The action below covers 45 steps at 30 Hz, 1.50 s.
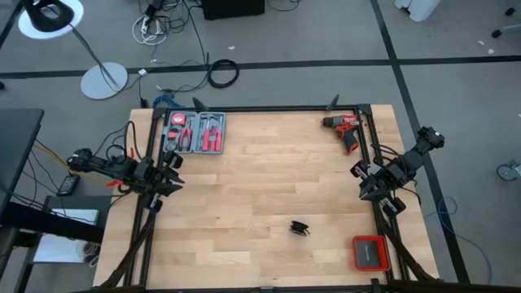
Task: Coil cords
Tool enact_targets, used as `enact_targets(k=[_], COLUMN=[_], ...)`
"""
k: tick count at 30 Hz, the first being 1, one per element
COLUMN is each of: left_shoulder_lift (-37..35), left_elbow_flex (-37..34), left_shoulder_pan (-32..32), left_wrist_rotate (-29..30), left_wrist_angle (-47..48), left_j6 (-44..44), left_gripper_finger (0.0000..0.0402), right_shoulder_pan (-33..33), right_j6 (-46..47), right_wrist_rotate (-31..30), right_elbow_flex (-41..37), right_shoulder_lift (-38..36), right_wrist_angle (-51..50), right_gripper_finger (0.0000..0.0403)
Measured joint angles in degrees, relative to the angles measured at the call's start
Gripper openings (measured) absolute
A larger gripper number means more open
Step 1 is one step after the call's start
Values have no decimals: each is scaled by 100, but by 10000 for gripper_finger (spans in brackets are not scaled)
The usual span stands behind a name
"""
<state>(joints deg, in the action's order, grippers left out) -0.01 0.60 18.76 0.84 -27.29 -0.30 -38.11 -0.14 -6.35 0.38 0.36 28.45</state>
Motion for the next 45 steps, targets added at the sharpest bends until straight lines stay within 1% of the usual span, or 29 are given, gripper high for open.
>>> enact_targets(k=[14,17,21,25,27,32,37,43,45], left_shoulder_lift=[0,0,0,1,2,73,391,1030,1308], left_elbow_flex=[0,1,3,3,3,15,193,605,770], left_shoulder_pan=[0,0,0,0,-2,0,-2,0,0], left_wrist_rotate=[125,352,444,956,1161,1376,1550,1550,1554], left_wrist_angle=[-29,-120,-30,384,612,621,682,1094,1251], left_j6=[-1,-172,-153,-382,-509,-613,-598,-634,-638], left_gripper_finger=[63,63,63,63,63,63,63,63,63], right_shoulder_pan=[2,0,1,2,2,2,2,2,0], right_j6=[1,0,0,2,17,304,250,179,267], right_wrist_rotate=[0,0,-4,-270,-296,-295,-326,-665,-942], right_elbow_flex=[0,0,0,0,0,0,0,0,0], right_shoulder_lift=[-2,0,-1,-2,-2,-2,-1,-2,-2], right_wrist_angle=[0,0,18,255,347,467,363,374,368], right_gripper_finger=[25,25,25,25,25,25,25,25,25])
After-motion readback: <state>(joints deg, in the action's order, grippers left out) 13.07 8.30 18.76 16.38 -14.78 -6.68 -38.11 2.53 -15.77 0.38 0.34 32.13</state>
